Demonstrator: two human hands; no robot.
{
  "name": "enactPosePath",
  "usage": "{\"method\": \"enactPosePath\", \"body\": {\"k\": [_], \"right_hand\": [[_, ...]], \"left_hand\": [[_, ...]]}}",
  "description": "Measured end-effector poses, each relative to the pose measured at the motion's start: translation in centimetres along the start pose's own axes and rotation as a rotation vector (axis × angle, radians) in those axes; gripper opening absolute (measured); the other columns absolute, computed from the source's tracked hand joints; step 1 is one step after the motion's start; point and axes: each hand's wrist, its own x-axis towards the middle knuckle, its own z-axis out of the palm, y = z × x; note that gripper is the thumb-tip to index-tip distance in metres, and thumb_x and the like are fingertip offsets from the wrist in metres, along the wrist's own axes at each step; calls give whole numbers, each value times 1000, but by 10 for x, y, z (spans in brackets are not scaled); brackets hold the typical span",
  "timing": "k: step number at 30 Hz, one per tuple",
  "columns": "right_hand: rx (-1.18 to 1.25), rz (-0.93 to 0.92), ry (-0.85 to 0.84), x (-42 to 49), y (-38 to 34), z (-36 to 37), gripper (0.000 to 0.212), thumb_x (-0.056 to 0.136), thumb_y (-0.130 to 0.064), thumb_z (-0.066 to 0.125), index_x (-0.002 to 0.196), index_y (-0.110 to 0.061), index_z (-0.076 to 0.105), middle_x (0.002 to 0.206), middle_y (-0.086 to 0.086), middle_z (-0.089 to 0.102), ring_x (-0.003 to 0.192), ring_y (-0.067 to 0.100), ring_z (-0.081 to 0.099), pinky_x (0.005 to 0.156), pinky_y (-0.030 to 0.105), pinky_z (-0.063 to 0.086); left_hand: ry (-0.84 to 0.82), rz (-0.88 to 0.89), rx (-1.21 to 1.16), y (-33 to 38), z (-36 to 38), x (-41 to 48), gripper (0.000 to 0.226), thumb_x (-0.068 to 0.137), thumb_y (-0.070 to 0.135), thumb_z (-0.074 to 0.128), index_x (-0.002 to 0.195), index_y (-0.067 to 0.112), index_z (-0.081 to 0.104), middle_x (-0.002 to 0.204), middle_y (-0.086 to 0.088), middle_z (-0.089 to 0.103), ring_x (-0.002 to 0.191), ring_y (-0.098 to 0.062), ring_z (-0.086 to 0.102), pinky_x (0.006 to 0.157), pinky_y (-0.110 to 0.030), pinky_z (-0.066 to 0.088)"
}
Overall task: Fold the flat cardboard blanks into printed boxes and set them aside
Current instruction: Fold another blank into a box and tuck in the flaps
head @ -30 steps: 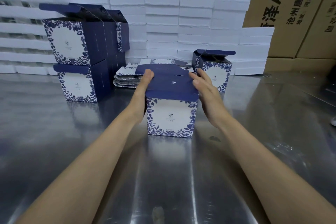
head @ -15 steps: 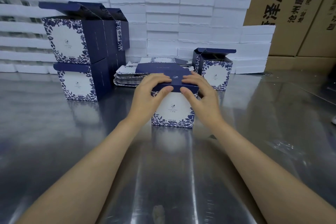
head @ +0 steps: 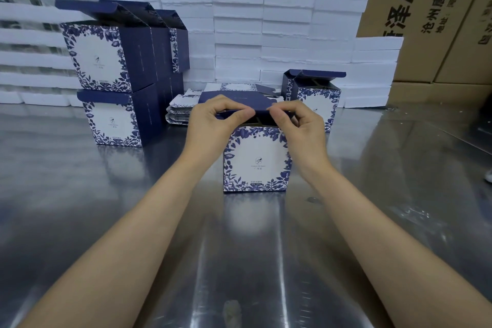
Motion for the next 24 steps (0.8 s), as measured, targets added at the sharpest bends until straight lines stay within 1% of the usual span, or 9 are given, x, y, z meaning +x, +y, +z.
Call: {"method": "enactPosePath", "body": {"k": [3,6,9,13,15,17,19,21,24], "right_hand": [[-88,-20,32,0,-2,-1,18,88,-13,69,80,-30,67,91,-2,64,82,0,54,72,7,40],[-134,-72,56,-1,-5,0,23,86,-15,69,81,-36,66,87,-20,62,94,6,54,80,8,40],[-250,-224,4,-3,-4,3,18,87,-11,66,82,-28,67,83,-20,62,92,8,54,83,18,41],[-275,-235,-5,-3,2,0,10,86,-8,67,81,-16,70,82,-13,61,90,10,55,82,20,41],[-276,-237,4,-3,3,0,7,85,-7,68,81,-12,72,82,-12,62,90,13,57,81,22,43],[-231,-245,34,-3,1,2,7,84,-6,70,82,-11,74,83,-8,64,88,14,60,81,24,46],[-138,-222,97,-2,-1,4,9,84,-4,70,84,-12,73,88,0,67,89,11,63,81,22,48],[-52,-170,159,0,-3,3,15,85,-3,69,86,-17,72,99,1,67,98,11,64,85,25,50],[-30,-147,177,0,-3,1,19,85,-5,70,89,-24,70,116,0,63,112,18,61,92,33,50]], "left_hand": [[48,58,60,0,2,-3,18,80,13,77,74,29,72,77,5,66,80,-10,61,79,-30,49],[81,279,264,0,5,-5,3,83,22,74,84,26,75,83,10,69,87,-17,63,85,-46,46],[62,463,465,0,9,-7,7,87,28,70,90,25,75,88,16,68,87,-13,60,85,-43,41],[96,550,601,-5,12,-9,5,88,27,69,86,24,73,86,16,68,81,-12,58,81,-34,34],[118,533,566,-7,14,-10,5,87,25,70,85,22,74,84,14,68,80,-14,59,81,-35,37],[105,450,401,-9,14,-9,6,85,20,71,89,18,75,86,11,69,84,-16,61,80,-35,45],[90,278,164,-7,11,-8,13,85,15,72,96,22,73,89,12,71,88,-12,64,79,-26,50],[113,149,32,-7,7,-6,20,85,15,73,102,26,71,92,11,72,92,-10,66,82,-18,50],[147,123,-11,-6,5,-5,15,83,13,74,96,21,75,92,1,73,92,-17,67,84,-25,52]]}}
